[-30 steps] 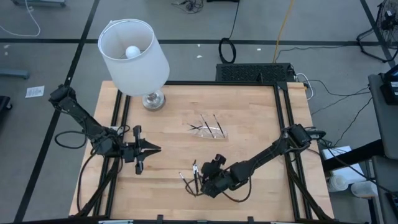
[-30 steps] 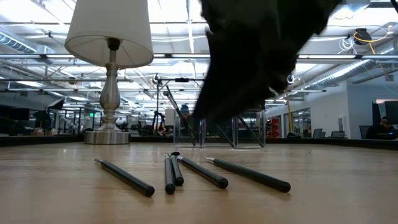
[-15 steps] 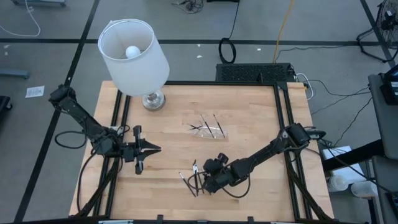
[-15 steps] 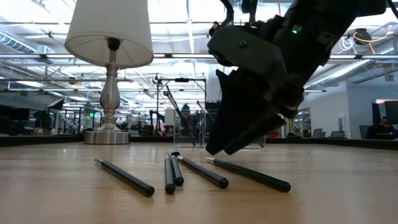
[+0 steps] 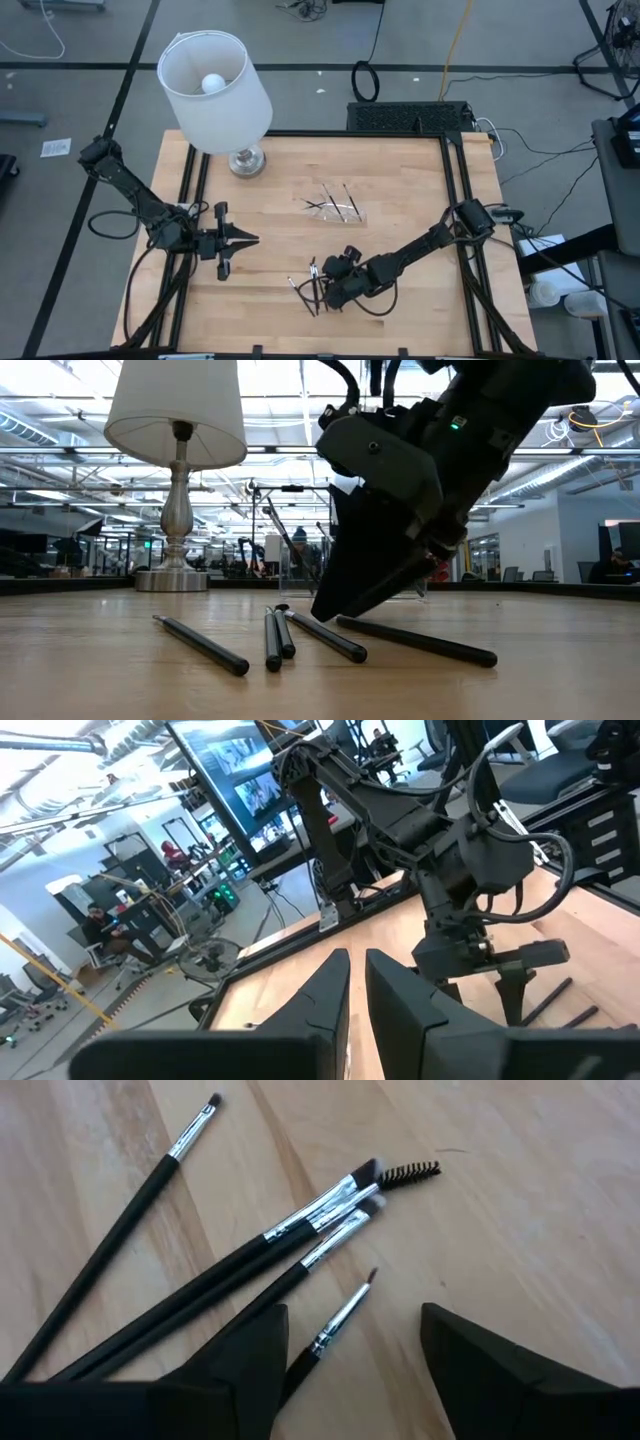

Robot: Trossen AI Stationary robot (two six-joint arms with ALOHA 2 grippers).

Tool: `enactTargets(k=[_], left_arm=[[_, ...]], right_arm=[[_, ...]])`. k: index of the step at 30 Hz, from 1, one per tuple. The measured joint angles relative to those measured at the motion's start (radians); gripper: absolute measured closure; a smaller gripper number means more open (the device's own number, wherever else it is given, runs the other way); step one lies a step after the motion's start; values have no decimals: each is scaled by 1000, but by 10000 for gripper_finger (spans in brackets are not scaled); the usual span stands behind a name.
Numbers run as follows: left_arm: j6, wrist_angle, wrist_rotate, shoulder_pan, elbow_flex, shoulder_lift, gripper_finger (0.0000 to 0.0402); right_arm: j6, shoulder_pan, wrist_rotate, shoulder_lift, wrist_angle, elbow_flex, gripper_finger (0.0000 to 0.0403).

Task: Put items in baskets/containers
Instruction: Put the liner brush into the transparent organizer

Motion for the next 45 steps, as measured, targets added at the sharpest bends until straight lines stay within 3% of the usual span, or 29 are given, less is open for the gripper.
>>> enactTargets(k=[7, 19, 28, 33, 45], left_arm=[[4, 0, 0, 0, 0, 0, 355], [-1, 0, 0, 0, 0, 0, 355], [-3, 0, 0, 0, 0, 0, 355], [-4, 2, 0, 0, 0, 0, 355], [-11, 2, 0, 0, 0, 0, 355]], right_arm=[[6, 0, -7, 4, -67, -2, 225], [34, -2, -32, 5, -153, -4, 395], [0, -2, -15, -21, -107, -5, 400], [-141, 21, 6, -83, 7, -11, 402], [-467, 109, 263, -233, 239, -7, 403]])
